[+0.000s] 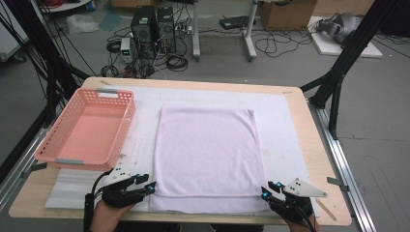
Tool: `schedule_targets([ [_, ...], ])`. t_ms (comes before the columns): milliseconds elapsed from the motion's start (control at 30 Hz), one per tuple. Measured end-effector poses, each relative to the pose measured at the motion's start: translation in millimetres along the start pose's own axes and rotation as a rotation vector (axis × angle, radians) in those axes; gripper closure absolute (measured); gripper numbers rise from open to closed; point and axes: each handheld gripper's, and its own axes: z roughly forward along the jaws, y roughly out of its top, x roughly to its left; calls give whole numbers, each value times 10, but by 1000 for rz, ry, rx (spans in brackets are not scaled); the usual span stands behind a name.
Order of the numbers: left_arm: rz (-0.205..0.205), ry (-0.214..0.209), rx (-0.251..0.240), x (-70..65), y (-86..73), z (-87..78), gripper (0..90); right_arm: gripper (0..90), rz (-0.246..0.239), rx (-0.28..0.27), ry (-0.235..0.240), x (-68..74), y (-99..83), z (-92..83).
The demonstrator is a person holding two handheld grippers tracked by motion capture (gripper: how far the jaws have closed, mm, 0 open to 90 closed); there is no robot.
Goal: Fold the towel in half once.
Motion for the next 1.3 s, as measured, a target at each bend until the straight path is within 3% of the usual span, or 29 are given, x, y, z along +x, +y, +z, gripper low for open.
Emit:
schedule_targets([
  [100, -1, 2, 39, -7, -45, 42, 585, 633, -13, 32, 9, 1, -27, 54],
  [233, 40, 14, 43, -32, -49, 47, 662, 642, -44, 87, 12, 27, -59, 154],
  [300, 56, 8, 44, -41, -49, 50, 717, 670, -34, 83, 23, 13, -62, 167],
  [433, 89, 17, 37, -90, -47, 54, 818, 836, -38, 88, 60, 16, -58, 172],
  [567, 98, 18, 15, -100, -32, 20, 841, 857, -67, 101, 48, 38, -36, 169],
  [733, 86, 11, -37, -113, -7, -48, 842, 859, -56, 82, 52, 14, -31, 142],
  [1033, 63, -19, -75, -180, -3, -206, 851, 862, -53, 33, 64, 22, 18, 0],
  [1300, 63, -59, -69, -303, -34, -307, 855, 865, -74, 8, 71, 92, 17, -237],
])
